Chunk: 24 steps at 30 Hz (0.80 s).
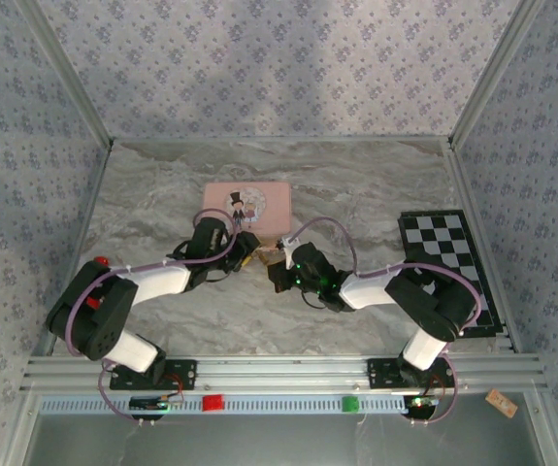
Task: Unlock the padlock with the key
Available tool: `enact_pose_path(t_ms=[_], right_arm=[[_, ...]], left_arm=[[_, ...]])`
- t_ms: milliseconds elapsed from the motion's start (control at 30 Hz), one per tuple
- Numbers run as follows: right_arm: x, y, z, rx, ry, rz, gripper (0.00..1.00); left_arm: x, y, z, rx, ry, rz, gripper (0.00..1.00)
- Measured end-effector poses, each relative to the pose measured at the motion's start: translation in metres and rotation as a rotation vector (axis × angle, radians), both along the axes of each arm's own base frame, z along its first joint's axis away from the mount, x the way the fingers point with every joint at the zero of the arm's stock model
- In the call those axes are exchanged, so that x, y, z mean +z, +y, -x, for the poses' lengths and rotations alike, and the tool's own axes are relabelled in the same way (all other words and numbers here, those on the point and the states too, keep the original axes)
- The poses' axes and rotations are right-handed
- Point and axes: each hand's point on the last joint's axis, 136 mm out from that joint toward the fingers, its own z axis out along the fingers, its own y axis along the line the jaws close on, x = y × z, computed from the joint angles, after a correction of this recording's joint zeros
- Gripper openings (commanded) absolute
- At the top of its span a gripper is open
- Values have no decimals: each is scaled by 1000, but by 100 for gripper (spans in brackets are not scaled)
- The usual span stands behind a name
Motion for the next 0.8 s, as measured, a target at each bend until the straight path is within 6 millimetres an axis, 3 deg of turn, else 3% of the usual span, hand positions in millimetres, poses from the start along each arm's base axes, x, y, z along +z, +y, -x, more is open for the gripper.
enact_pose_path(t_ms=[100, 233, 567, 700, 800], right_arm=[[0, 0, 0, -4, 6, -5, 0], [0, -1, 0, -18, 10, -5, 0], [-10, -16, -10, -87, 103, -52, 0], [-12, -16, -10, -96, 126, -66, 0], [-12, -16, -11, -102, 139, -75, 0]], left_arm=[[3, 8, -2, 7, -19, -24, 60], [6, 33, 1, 26, -31, -119, 68], [56, 110, 3, 134, -173, -336, 75], [51, 137, -3, 182, -152, -386, 76], [43, 141, -8, 168, -127, -411, 75]])
